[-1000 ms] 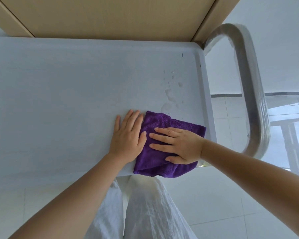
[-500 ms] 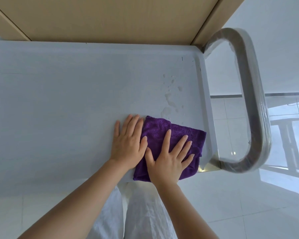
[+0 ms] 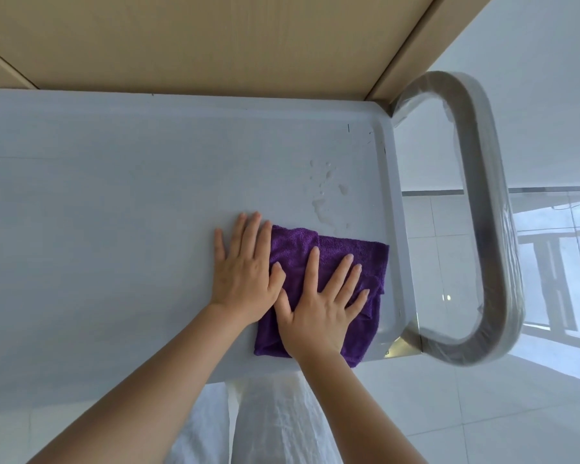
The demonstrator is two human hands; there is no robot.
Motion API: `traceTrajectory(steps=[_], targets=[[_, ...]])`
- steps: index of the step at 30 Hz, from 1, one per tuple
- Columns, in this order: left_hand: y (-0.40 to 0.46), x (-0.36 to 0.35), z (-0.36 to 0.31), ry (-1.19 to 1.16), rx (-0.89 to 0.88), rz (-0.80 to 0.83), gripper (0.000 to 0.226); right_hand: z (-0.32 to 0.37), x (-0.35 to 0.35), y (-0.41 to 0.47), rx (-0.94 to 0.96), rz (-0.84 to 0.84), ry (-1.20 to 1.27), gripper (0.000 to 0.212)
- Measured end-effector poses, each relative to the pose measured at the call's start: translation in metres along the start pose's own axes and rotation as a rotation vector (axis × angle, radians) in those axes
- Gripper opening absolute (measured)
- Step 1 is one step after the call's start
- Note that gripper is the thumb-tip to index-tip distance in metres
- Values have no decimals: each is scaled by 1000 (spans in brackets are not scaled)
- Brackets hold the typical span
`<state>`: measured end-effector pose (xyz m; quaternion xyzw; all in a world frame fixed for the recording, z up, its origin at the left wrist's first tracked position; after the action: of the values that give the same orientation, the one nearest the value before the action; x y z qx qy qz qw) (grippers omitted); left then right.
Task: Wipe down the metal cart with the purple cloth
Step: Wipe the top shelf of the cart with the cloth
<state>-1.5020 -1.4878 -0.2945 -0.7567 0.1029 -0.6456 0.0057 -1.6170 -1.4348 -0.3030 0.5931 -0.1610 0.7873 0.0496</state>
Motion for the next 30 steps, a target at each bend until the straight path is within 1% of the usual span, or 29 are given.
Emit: traceTrajectory(steps=[7, 11, 14, 17, 20, 23, 26, 28, 30], targets=[[17, 4, 4, -22, 18, -11, 63, 7, 4, 21, 25, 4, -6, 77], [28, 8, 8, -43, 72, -51, 60, 11, 5, 34, 49, 11, -24, 77], [38, 13, 9, -96, 116, -83, 58, 16, 6, 46, 58, 41, -6, 80], [45, 19, 8, -152, 144, -124, 58, 21, 8, 57, 61, 120, 15, 85], [50, 20, 7, -221, 194, -133, 60, 27, 9, 71, 45, 183, 35, 82], [56, 21, 4, -264, 228, -159, 63, 34, 12, 89, 39, 190, 29, 78], [59, 16, 5, -343, 318, -172, 66, 41, 13, 107, 50, 220, 3, 78], [60, 15, 6, -342, 357, -186, 65, 46, 14, 118, 59, 221, 2, 81], [60, 11, 5, -305, 347, -170, 65, 50, 16, 128, 68, 211, -6, 83]])
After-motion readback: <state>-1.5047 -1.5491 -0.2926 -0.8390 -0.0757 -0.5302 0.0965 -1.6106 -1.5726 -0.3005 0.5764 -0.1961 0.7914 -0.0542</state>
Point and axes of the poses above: each hand's wrist, its own y-axis towards the middle knuckle, its own x-axis out of the back of the hand, z = x × y, the point moved 6 cm from there along y, towards the middle knuckle, and after that the axes turned 6 degrees about y, right-handed, at the moved point
